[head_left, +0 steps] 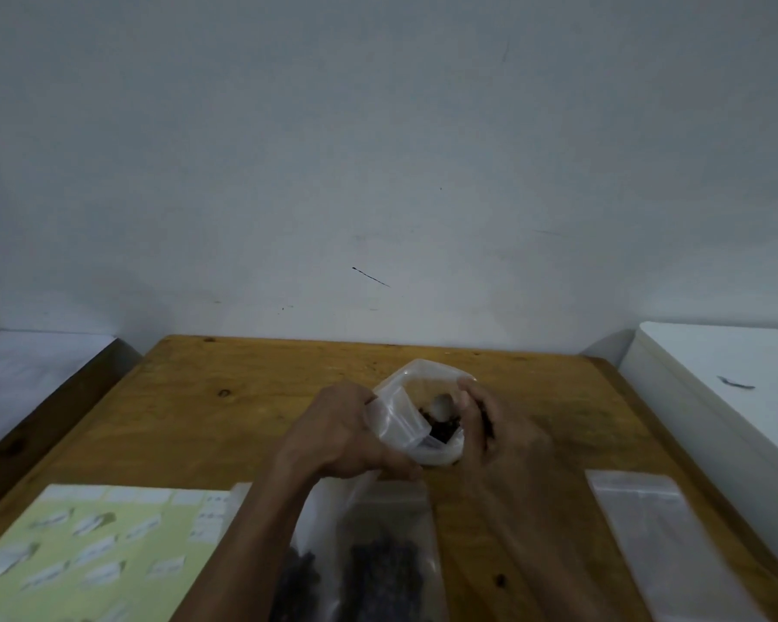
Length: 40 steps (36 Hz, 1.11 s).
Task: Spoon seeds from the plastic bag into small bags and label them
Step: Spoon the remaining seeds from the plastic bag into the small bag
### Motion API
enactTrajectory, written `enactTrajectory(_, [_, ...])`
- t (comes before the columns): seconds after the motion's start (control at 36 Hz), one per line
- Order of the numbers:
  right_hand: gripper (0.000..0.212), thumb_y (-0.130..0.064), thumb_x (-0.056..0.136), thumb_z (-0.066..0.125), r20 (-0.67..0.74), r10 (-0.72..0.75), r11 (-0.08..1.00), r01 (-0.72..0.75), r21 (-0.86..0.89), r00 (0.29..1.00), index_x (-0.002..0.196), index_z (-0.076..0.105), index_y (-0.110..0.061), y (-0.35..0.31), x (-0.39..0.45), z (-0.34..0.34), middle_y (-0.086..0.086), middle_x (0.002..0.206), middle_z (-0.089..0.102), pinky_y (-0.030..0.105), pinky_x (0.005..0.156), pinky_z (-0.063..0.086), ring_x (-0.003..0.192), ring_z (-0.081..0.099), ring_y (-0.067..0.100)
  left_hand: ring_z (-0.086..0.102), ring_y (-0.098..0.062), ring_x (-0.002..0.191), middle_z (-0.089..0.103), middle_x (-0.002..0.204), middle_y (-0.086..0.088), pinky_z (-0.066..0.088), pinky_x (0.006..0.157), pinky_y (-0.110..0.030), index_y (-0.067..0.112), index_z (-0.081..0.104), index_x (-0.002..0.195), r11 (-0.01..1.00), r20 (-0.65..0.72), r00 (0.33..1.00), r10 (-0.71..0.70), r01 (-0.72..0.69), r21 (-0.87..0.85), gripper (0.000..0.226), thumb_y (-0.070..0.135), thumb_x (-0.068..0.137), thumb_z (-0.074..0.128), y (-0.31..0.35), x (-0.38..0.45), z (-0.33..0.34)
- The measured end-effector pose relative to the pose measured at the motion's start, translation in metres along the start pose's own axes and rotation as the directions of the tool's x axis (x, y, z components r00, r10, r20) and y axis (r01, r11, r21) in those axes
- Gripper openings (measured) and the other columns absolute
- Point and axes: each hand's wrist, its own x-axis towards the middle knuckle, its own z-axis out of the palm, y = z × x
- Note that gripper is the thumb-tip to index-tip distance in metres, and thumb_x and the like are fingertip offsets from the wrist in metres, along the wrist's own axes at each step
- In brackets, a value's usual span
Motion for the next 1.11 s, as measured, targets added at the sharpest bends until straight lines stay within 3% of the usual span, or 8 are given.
enactTrajectory(0.08, [0.035, -0.019, 0.101, 0.044, 0.053, -0.24, 0.959, 0.245, -0.145, 0.969, 0.112, 0.072, 0.0, 0.001, -0.008, -0.003, 0.009, 0.107, 0.074, 0.018, 0.089, 0.049, 0.095, 0.067, 0.015, 0.067, -0.01, 0.079, 0.071, 0.088, 0.008, 0.062, 0.074, -0.038, 0.024, 0.07, 0.092, 1.0, 0.003, 1.0, -0.007, 0.007, -0.023, 0.058, 0.048, 0.044, 0.094, -0.001, 0.0, 0.0])
enactTrajectory(0.19, [0.036, -0.016, 0.099, 0.04, 0.196, -0.289, 0.901, 0.335, -0.276, 0.937, 0.11, 0.07, -0.001, 0.008, -0.014, 0.0, 0.011, 0.102, 0.073, 0.03, 0.074, 0.061, 0.087, 0.069, 0.023, 0.069, -0.009, 0.078, 0.072, 0.086, 0.008, 0.062, 0.072, -0.037, 0.025, 0.071, 0.091, 0.999, 0.013, 1.0, -0.002, 0.003, -0.035, 0.059, 0.047, 0.042, 0.094, -0.003, 0.002, 0.001])
enactTrajectory(0.31, [0.041, -0.02, 0.088, 0.042, 0.324, -0.226, 0.933, 0.3, -0.201, 0.919, 0.115, 0.068, -0.003, 0.012, -0.026, 0.01, 0.01, 0.104, 0.071, 0.033, 0.075, 0.062, 0.093, 0.069, 0.024, 0.067, -0.007, 0.079, 0.071, 0.089, 0.008, 0.059, 0.068, -0.027, 0.024, 0.071, 0.095, 1.0, 0.024, 0.999, 0.021, -0.021, -0.017, 0.057, 0.042, 0.047, 0.096, -0.002, 0.001, 0.002])
enactTrajectory(0.44, [0.048, -0.024, 0.107, 0.028, 0.245, -0.235, 0.938, 0.286, -0.195, 0.94, 0.116, 0.069, 0.0, 0.019, -0.03, 0.003, 0.012, 0.108, 0.072, 0.027, 0.087, 0.055, 0.099, 0.067, 0.023, 0.056, -0.006, 0.088, 0.056, 0.099, 0.012, 0.056, 0.078, -0.027, 0.029, 0.055, 0.1, 0.999, 0.012, 1.0, 0.021, -0.021, 0.025, 0.064, 0.038, 0.052, 0.095, -0.004, -0.002, -0.001])
enactTrajectory(0.58, [0.039, -0.011, 0.091, 0.041, 0.286, -0.145, 0.942, 0.221, -0.252, 0.947, 0.117, 0.069, -0.002, 0.028, -0.03, 0.001, 0.01, 0.105, 0.071, 0.024, 0.083, 0.054, 0.094, 0.067, 0.021, 0.054, -0.01, 0.093, 0.053, 0.107, 0.009, 0.056, 0.082, -0.032, 0.029, 0.055, 0.106, 0.996, 0.017, 0.999, 0.029, -0.031, 0.089, 0.072, 0.047, 0.048, 0.095, -0.007, 0.001, 0.0])
enactTrajectory(0.86, [0.045, 0.009, 0.075, 0.071, 0.354, -0.196, 0.915, 0.301, -0.27, 0.914, 0.119, 0.067, -0.004, 0.035, -0.039, 0.004, 0.009, 0.108, 0.072, 0.034, 0.086, 0.059, 0.097, 0.069, 0.023, 0.049, -0.008, 0.092, 0.05, 0.11, 0.011, 0.038, 0.063, -0.018, 0.03, 0.053, 0.108, 0.99, -0.016, 0.998, 0.058, -0.055, 0.127, 0.078, 0.049, 0.045, 0.095, -0.006, 0.003, 0.002])
enactTrajectory(0.97, [0.04, -0.009, 0.088, 0.044, 0.341, -0.204, 0.921, 0.298, -0.25, 0.918, 0.121, 0.066, -0.004, 0.033, -0.043, 0.005, 0.009, 0.111, 0.072, 0.035, 0.095, 0.054, 0.102, 0.069, 0.023, 0.05, -0.011, 0.097, 0.049, 0.113, 0.009, 0.041, 0.068, -0.02, 0.024, 0.056, 0.122, 0.989, -0.015, 0.998, 0.066, -0.064, 0.133, 0.089, 0.049, 0.046, 0.095, -0.006, 0.002, 0.003])
enactTrajectory(1.11, [0.035, 0.002, 0.083, 0.06, 0.296, -0.182, 0.917, 0.271, -0.295, 0.938, 0.117, 0.069, 0.0, 0.031, -0.042, 0.006, 0.012, 0.106, 0.072, 0.027, 0.093, 0.049, 0.096, 0.07, 0.026, 0.05, -0.012, 0.099, 0.048, 0.115, 0.009, 0.042, 0.07, -0.02, 0.025, 0.054, 0.123, 0.991, -0.011, 0.998, 0.055, -0.053, 0.123, 0.089, 0.046, 0.048, 0.095, -0.004, 0.0, 0.003])
